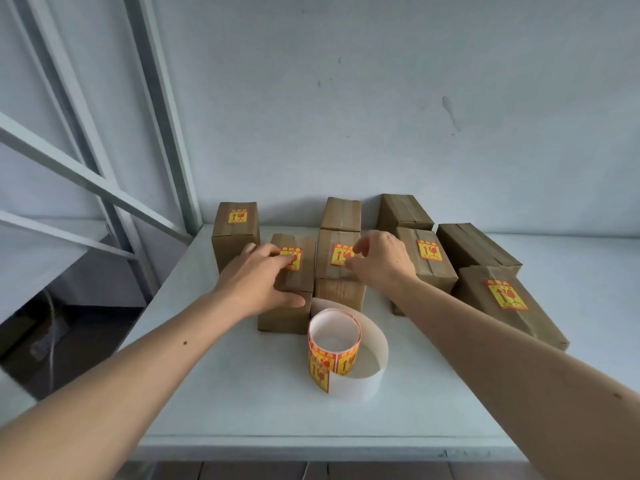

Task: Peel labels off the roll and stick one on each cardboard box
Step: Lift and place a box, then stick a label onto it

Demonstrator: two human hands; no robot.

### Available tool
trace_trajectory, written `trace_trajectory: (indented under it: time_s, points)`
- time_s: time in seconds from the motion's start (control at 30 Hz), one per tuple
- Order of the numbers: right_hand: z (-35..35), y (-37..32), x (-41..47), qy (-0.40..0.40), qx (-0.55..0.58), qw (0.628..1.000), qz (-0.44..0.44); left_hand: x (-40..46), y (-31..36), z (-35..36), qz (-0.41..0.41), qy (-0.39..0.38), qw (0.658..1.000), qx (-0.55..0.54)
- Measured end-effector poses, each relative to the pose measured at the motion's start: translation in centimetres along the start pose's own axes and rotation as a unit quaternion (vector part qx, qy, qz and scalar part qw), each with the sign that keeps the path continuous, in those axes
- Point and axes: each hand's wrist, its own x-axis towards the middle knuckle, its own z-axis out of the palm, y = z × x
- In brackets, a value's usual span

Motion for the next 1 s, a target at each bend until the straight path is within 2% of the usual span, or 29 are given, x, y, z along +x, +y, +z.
trace_trajectory:
  time_s: [0.17, 0.33, 0.43, 0.5, 0.63, 0.73, 0.87, 1.0]
  points:
    - [0.1, 0.4, 4.7, 0.023, 0.016, 1.0, 0.012, 5.4, -0.2, 0.9, 0.008, 0.045, 0.998, 0.038]
    - [1.0, 1.4, 9.7, 0.003, 0.028, 0.998, 0.061, 11.2, -0.5, 1.8, -0.026, 0.026, 0.999, 0.011]
    - [1.8, 2.2, 12.4, -0.026, 0.042, 0.995, 0.082, 14.1, 0.3, 1.6, -0.066, 0.05, 0.992, -0.095]
    - [2.2, 2.4, 13.2, -0.048, 0.052, 0.993, 0.089, 15.5, 0.7, 1.6, -0.065, 0.056, 0.986, -0.143]
    - [3.5, 3.1, 15.0, -0.082, 0.06, 0.99, 0.098, 18.5, 1.1, 2.9, -0.045, 0.01, 0.997, -0.064]
    - [4.0, 3.4, 15.1, -0.088, 0.081, 0.987, 0.109, 19.0, 1.5, 3.2, -0.041, 0.001, 0.996, -0.073]
    - [3.4, 3.1, 14.6, -0.083, 0.105, 0.983, 0.123, 18.8, 1.7, 2.9, -0.051, 0.009, 0.984, -0.171]
    - [1.1, 1.8, 14.3, -0.024, 0.134, 0.983, 0.121, 18.3, 2.0, 1.4, -0.051, 0.052, 0.955, -0.289]
